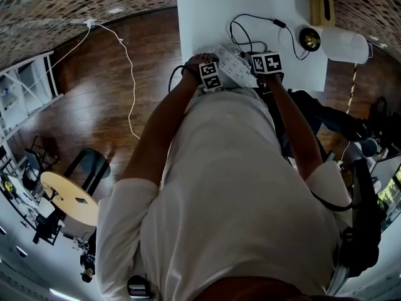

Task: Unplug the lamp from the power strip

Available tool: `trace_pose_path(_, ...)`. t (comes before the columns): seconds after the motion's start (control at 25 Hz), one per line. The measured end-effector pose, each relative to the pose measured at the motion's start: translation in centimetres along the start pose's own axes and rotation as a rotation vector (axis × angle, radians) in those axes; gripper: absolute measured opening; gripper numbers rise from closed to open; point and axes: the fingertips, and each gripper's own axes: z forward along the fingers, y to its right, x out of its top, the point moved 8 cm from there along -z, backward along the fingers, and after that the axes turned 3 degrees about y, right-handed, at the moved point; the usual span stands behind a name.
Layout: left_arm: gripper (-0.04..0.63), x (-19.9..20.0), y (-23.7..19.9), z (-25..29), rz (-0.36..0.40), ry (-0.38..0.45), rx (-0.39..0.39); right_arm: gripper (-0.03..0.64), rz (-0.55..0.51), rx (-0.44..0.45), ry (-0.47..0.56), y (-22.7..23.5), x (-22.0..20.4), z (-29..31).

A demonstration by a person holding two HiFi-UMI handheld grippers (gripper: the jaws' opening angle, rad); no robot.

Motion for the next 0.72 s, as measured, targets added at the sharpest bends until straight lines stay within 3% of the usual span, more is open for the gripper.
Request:
trace_pose_path(0.16,-0.008,0.0,-0.1,0.0,-0.031,-0.011,-0.004,0.020,0.055,-0.057,0.011,4.2,-0.1,-0.9)
trace_pose_path(0.36,-0.008,0.3,0.0,0.2,-0.049,-0.037,0.012,0.014,0.105,-0.087,0.211,7.5,1.7,-3.7)
trace_pose_path(0.48,-0.008,0.4,-0.1,0.1,-0.080,-0.044,0.022,0.015,0.141,-0.118,0.221,9.6,2.2,-4.4)
trace_pose_path(0.6,-0.008,0.3,-0.1,0.2,-0.197,-0.053,0.023,0.017,0.172,-0.166,0.182,11.8,1.6,-4.1)
trace_pose_path(0.72,0.005,-0.1,-0.6,-0.1,-0.438,-0.051,-0.040,0.017,0.221,-0.148,0.149,13.3,1.0,-3.2)
